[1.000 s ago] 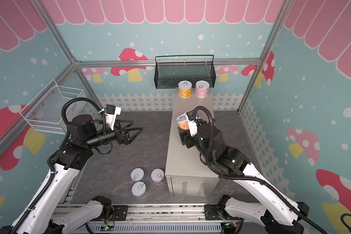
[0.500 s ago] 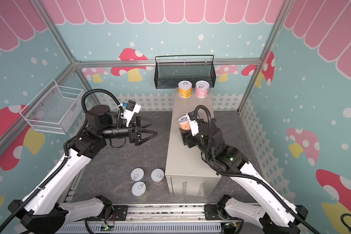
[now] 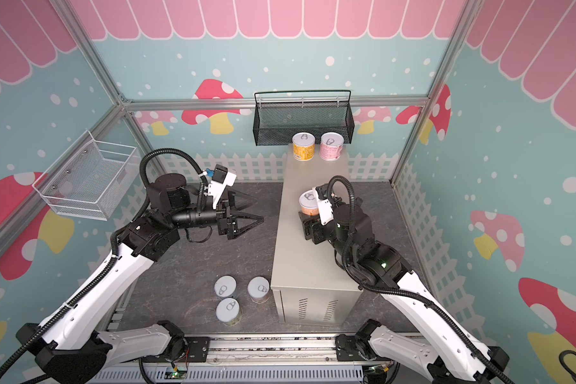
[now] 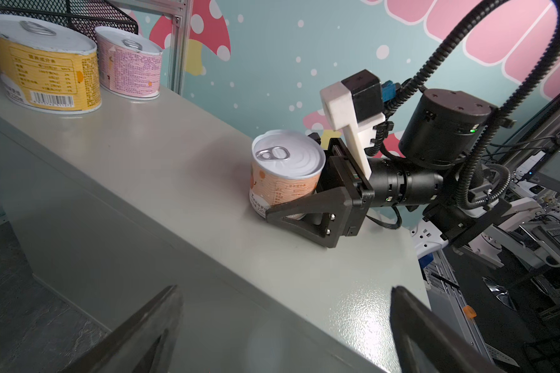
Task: Place and organize the canned foods onto the counter
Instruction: 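Lower the orange can in front of the pink can with the right gripper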
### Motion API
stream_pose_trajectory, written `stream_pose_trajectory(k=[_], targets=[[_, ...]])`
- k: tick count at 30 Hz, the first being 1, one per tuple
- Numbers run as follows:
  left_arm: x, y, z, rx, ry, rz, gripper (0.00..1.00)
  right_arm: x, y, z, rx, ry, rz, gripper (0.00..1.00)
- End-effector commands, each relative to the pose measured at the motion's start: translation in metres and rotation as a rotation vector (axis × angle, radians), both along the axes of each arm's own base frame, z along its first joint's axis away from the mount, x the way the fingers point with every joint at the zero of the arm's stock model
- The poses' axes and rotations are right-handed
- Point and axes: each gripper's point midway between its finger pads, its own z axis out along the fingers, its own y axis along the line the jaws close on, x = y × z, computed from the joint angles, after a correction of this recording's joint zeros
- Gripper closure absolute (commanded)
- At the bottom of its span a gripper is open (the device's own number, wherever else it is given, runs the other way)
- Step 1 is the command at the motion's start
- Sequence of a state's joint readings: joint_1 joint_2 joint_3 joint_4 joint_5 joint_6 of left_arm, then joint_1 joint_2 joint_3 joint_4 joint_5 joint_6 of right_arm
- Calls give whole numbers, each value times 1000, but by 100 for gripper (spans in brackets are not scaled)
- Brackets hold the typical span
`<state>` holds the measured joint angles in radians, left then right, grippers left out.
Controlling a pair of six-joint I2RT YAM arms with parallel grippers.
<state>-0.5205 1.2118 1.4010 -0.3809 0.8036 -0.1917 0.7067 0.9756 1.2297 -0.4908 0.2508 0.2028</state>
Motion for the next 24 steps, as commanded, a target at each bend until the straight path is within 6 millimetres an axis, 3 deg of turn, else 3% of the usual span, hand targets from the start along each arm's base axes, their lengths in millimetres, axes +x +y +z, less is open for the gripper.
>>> stream_pose_trajectory(k=[1,13,24], targets=[[-5,2,6,-22,-32,4,1,-5,-4,-7,-19,23,7,17],[-9,2,-1,-18,-22,-5,1,-20,-16,8,-26,-12,20,15],[-15,0,-3,-19,-18,-18,1,-9,-22,26,-19,-79,-40,22]])
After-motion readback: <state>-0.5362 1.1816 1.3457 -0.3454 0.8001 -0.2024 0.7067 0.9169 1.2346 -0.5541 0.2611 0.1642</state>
